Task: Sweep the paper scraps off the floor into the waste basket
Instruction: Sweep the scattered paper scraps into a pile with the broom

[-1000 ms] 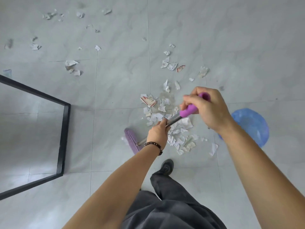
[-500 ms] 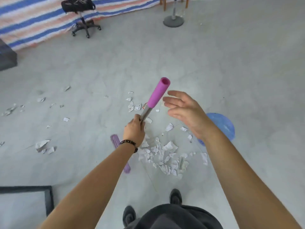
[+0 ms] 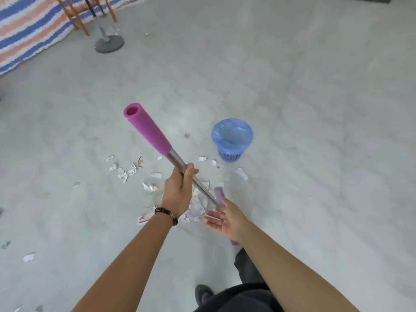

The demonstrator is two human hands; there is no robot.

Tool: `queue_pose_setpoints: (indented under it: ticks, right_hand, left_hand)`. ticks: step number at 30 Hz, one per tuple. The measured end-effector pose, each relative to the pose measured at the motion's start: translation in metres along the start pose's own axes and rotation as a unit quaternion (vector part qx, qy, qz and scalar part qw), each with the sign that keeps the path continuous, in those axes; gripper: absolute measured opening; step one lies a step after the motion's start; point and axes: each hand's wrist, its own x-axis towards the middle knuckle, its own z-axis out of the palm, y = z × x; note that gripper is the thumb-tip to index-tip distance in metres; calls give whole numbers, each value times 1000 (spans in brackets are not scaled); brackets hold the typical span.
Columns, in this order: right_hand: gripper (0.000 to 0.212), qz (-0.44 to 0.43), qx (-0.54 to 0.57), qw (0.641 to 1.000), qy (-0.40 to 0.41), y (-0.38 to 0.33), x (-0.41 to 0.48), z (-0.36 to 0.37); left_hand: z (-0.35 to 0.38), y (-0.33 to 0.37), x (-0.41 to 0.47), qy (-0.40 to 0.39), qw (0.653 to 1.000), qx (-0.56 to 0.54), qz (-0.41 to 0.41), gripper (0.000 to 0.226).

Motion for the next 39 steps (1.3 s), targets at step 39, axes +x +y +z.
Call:
queue_pose_setpoints:
  ticks: [39]
  right_hand:
    - [13,62,-56,996,-34,-6,178,275]
  left_hand:
    - [-173,-24,120,381,917,-121,-7,58]
